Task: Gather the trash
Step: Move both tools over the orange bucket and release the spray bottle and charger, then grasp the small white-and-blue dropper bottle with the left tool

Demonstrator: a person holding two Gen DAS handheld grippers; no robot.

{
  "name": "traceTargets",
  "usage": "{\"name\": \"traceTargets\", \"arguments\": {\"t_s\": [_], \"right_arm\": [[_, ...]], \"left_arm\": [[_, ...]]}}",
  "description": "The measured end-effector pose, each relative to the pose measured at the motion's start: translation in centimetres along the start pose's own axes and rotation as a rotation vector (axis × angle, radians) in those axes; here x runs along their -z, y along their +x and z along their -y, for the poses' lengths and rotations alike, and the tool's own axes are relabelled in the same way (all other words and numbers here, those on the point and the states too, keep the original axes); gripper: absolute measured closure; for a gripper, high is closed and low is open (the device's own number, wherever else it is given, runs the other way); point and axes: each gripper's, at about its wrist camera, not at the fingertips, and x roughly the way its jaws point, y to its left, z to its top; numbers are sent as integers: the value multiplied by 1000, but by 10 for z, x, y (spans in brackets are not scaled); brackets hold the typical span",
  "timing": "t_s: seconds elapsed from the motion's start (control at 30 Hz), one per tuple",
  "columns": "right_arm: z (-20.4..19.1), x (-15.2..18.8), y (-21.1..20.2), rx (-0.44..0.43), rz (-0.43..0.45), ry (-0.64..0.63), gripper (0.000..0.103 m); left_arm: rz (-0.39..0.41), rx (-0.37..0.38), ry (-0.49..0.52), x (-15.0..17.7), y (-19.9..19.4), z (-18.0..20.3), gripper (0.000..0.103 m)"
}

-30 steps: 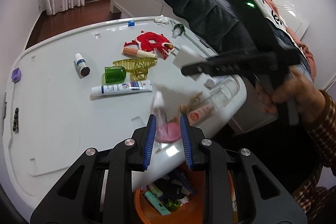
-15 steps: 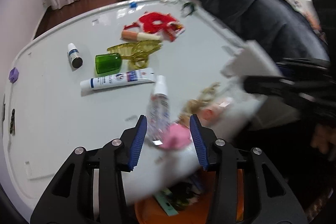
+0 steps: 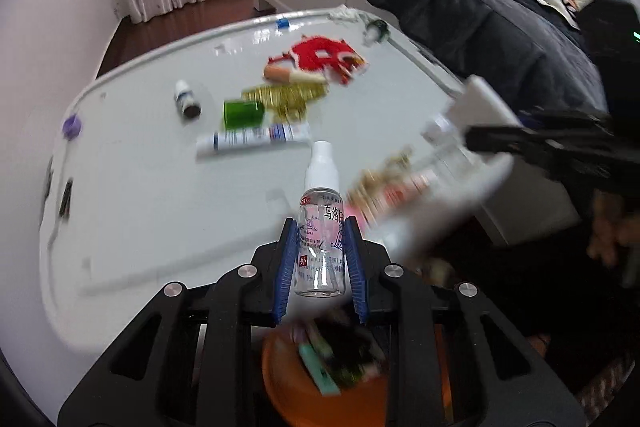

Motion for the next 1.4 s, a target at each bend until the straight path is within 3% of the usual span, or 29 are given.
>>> {"name": "traceTargets", "arguments": {"t_s": [0.13,0.3,0.37,0.4,0.43,0.47,0.53,0.73,0.93,1.07,1.23,1.33,1.4], "right_arm": [[-27,26,2,-55,-56,-46,79],[-59,93,24,-105,-223,-71,79],[-66,120,39,-108,-313,-65,79],[-66,128,45,-92,-338,-59,71],[-65,134,51,-72,-367,-53,53],[-64,135,51,-60,-368,-54,49],[-57,127,43,-38,-315,-31,34],[-28,76,-2,18,-121,39,26],[-13,-17,-52,63,94,27,14],[-1,-74,-61,60,218,55,7],[22,-91,-41,138,305,108,6],[38,-82,-19,176,237,163,6],[45,-81,-16,110,219,206,6]], "left_arm": [[-68,45,12,41,-11,16,79],[-182,107,-5,92,3,29,79],[-240,132,-65,106,14,23,76],[-264,142,-98,110,18,19,72],[-278,143,-121,111,20,15,63],[-284,136,-148,111,20,10,58],[-260,134,-190,106,13,-1,52],[-102,59,-177,71,-19,-20,43],[6,-1,-181,16,-28,-46,38],[55,-48,-199,-24,-19,-65,33],[45,-131,-265,-75,16,-100,32],[17,-177,-286,-102,46,-118,32],[3,-204,-319,-118,71,-130,32]]}}
